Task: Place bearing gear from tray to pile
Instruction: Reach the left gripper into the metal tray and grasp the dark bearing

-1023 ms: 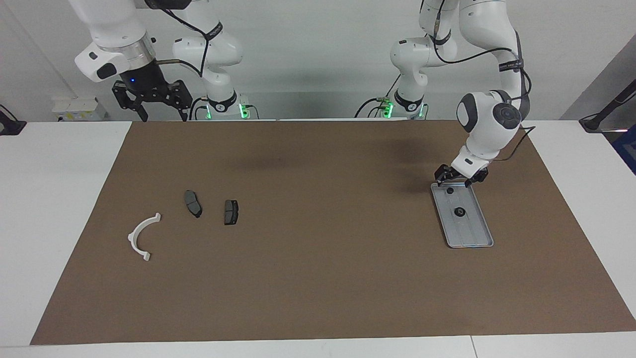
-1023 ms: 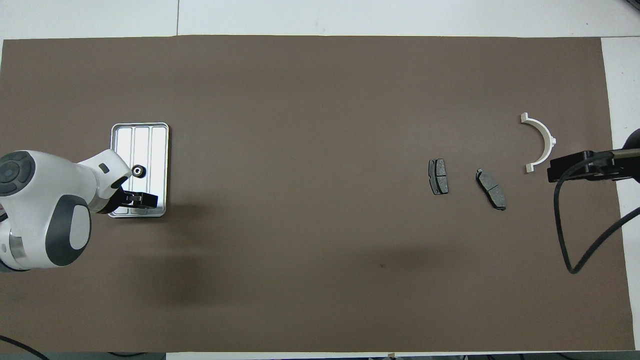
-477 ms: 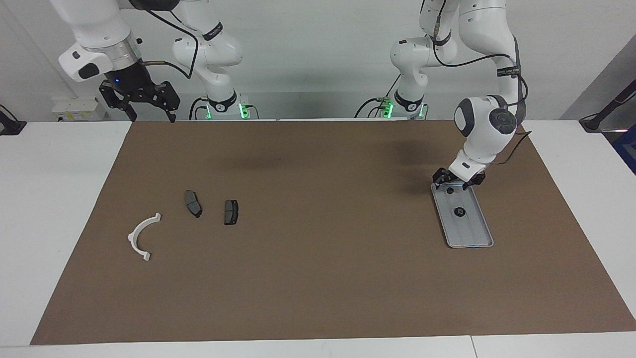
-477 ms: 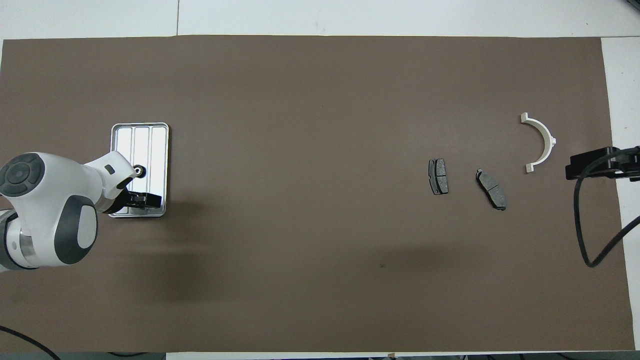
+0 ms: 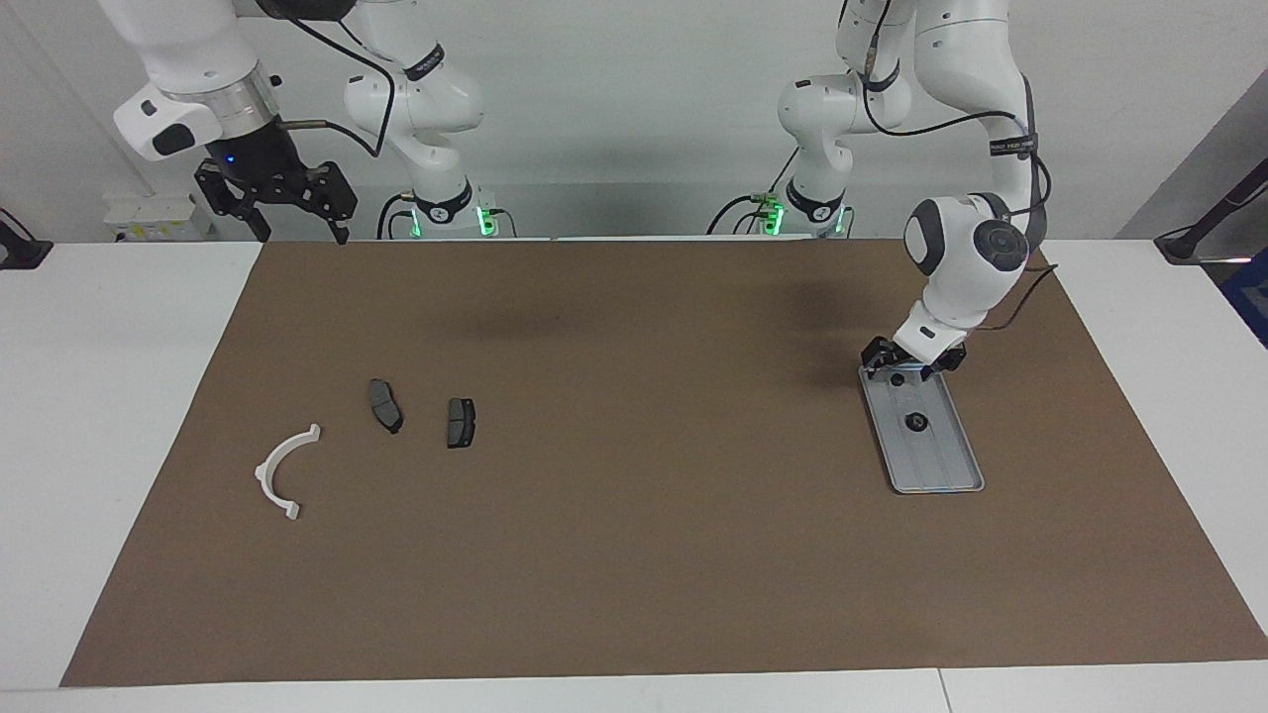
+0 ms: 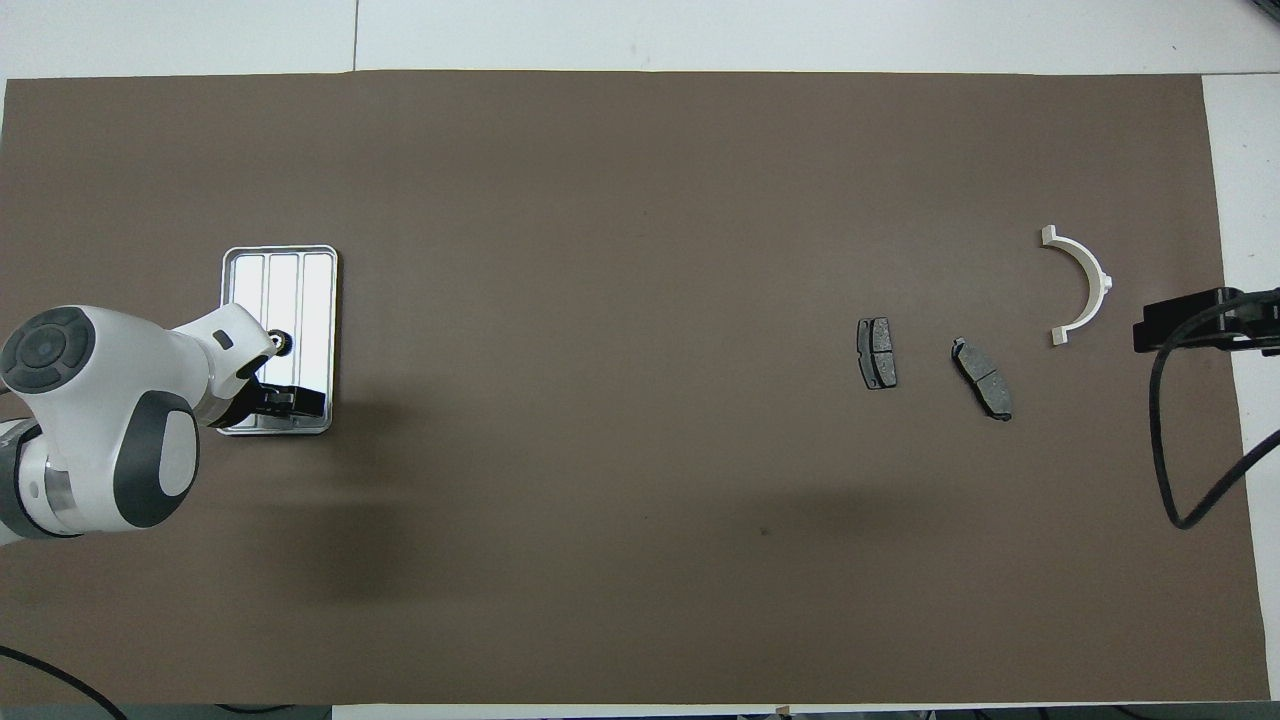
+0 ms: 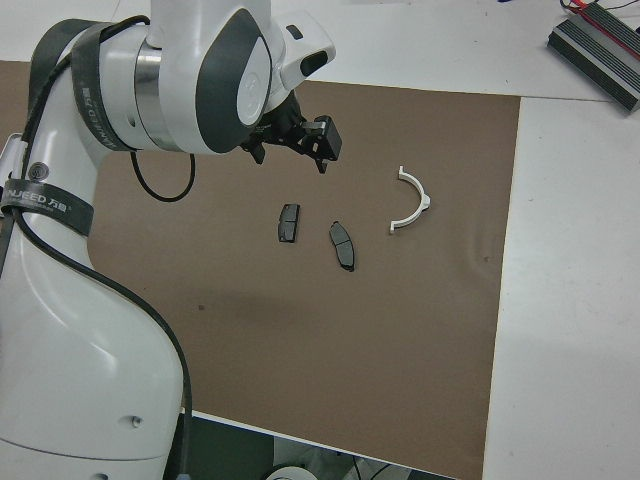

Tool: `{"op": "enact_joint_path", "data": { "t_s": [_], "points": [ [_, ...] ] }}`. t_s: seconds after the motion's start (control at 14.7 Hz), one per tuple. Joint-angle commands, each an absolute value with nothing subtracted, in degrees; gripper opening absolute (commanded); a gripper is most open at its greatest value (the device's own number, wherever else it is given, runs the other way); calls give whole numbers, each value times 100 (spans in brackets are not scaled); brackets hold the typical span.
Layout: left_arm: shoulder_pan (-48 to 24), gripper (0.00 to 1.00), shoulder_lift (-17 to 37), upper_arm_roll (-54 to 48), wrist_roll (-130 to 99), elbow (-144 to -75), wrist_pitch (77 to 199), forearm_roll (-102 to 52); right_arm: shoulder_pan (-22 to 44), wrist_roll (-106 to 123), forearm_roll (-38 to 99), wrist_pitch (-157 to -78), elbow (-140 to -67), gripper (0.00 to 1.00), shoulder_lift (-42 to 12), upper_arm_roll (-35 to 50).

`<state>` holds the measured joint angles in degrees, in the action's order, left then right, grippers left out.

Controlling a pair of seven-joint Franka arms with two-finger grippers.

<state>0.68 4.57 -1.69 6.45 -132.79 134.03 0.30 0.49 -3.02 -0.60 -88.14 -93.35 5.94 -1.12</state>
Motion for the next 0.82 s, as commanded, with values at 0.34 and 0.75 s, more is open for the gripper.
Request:
{"op": "enact_joint_path", "data": {
  "t_s": [0.34, 0.75],
  "points": [
    [105, 90, 431, -176, 809, -13421, 13562, -44, 0, -316, -18, -9114, -9413, 100, 650, -88],
    [97, 4, 431, -176, 625, -13369, 13465, -44, 88, -316, -18, -9149, -9431, 100, 650, -35]
  ]
}}
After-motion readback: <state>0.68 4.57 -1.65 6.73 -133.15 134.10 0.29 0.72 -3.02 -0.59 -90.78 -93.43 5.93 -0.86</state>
